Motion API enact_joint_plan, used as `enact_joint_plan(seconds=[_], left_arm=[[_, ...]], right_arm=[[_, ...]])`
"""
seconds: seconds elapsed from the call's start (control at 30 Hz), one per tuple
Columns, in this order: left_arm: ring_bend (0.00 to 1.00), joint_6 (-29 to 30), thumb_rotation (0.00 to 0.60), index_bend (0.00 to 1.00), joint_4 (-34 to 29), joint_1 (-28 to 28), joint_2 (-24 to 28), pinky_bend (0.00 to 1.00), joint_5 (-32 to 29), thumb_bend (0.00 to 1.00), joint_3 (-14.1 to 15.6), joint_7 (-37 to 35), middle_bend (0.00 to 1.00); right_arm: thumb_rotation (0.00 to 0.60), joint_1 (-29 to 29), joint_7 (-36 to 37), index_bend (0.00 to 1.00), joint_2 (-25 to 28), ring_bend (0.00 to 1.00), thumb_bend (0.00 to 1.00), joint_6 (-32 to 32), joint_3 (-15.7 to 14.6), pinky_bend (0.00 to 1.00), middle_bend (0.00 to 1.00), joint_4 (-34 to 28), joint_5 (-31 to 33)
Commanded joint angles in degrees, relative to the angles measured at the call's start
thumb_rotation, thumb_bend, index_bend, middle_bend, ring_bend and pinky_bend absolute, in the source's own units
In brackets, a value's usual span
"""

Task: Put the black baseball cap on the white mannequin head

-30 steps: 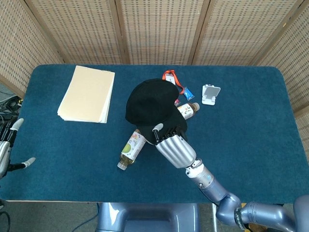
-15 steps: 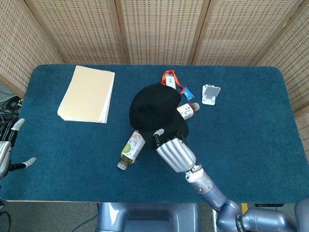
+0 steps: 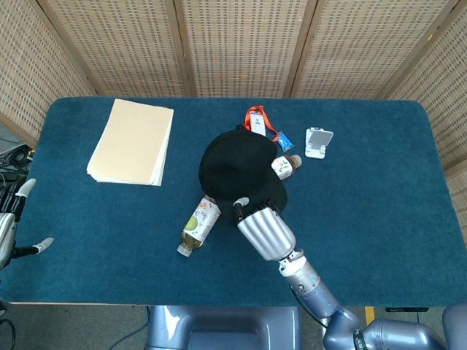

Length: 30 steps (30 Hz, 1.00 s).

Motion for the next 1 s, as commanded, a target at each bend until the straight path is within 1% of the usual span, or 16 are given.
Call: enact_joint_plan(seconds=[0.03,0.2,0.27,0.3,0.37,0.43,0.53,0.6,0.8,1.0], left_arm=[[0.00,0.0,0.600,0.00,0.0,0.0,0.0,0.00,0.1,0.00,0.1,0.0,0.00],[0.00,0.0,0.600,0.00,-0.1,0.0,-0.2,0.00,0.2,0.00,0.1,0.5,0.00],[0.00,0.0,0.600,0.00,-0.1,0.0,-0.2,0.00,0.1,0.00,0.2,0.7,0.00],[0.00,0.0,0.600,0.00,-0.1,0.0,-0.3,0.00,0.1,0.00,0.2,0.8,0.00],[0.00,0.0,0.600,0.00,-0.1,-0.1,-0.3,0.00,0.1,0.00,0.2,0.9,0.00],[0.00,-0.1,0.600,0.00,-0.1,-0.1,-0.4,0.00,-0.1,0.00,0.2,1.1,0.00],[0.00,-0.2,0.600,0.00,-0.2,-0.2,-0.5,0.00,-0.1,0.00,0.2,1.4,0.00],[0.00,-0.1,0.600,0.00,-0.3,-0.2,-0.6,0.00,-0.1,0.00,0.2,1.5,0.00],[0.00,0.1,0.600,0.00,-0.4,-0.1,-0.6,0.00,0.0,0.00,0.3,1.7,0.00],[0.00,0.0,0.600,0.00,-0.6,-0.1,-0.8,0.00,0.1,0.00,0.4,2.2,0.00]], right_arm=[[0.600,-0.3,1.1,0.75,0.4,1.00,0.84,0.1,0.4,1.00,1.00,-0.1,0.9],[0.600,-0.8,2.5,0.75,0.9,1.00,0.85,0.0,-0.3,1.00,1.00,0.2,1.2],[0.600,-1.0,3.3,0.73,0.9,1.00,0.85,0.2,-0.4,1.00,1.00,0.2,1.5],[0.600,-1.1,3.7,0.70,0.9,1.00,0.84,0.3,-0.4,1.00,1.00,0.2,1.5],[0.600,-1.1,4.3,0.62,1.0,1.00,0.78,0.5,-0.4,1.00,1.00,0.3,1.3],[0.600,-1.1,4.8,0.48,1.5,1.00,0.67,0.6,-0.5,1.00,1.00,0.2,0.9],[0.600,-1.0,6.4,0.38,2.2,1.00,0.59,0.9,-0.6,1.00,1.00,0.1,-0.1],[0.600,-1.1,7.4,0.36,2.7,1.00,0.56,1.2,-0.8,1.00,1.00,0.1,-0.8],[0.600,-1.4,8.4,0.34,4.1,1.00,0.56,2.2,-0.9,1.00,1.00,-0.6,-2.5],[0.600,-2.6,9.6,0.32,7.8,1.00,0.54,3.4,-1.1,1.00,1.00,-3.5,-4.3]])
